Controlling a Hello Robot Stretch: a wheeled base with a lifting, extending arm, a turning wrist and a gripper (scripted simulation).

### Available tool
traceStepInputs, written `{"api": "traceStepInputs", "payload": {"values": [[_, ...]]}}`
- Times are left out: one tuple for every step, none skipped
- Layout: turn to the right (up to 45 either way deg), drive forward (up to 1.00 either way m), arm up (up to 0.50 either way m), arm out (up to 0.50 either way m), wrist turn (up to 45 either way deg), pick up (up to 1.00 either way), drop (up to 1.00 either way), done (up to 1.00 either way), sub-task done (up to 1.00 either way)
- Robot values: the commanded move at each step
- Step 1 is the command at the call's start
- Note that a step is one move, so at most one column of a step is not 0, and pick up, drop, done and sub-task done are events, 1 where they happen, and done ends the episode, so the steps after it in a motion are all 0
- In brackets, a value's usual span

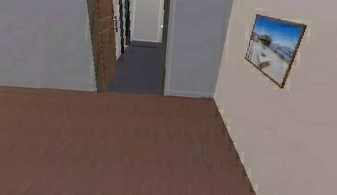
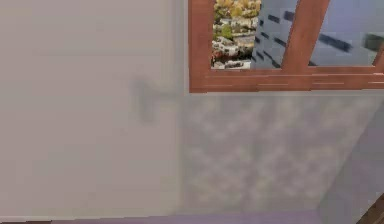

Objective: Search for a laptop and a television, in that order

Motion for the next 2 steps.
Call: {"api": "traceStepInputs", "payload": {"values": [[-9.0, 0.00, 0.00, 0.00, 0.0, 0.00, 0.00, 0.00, 0.00], [-3.0, 0.00, 0.00, 0.00, 0.0, 0.00, 0.00, 0.00, 0.00]]}}
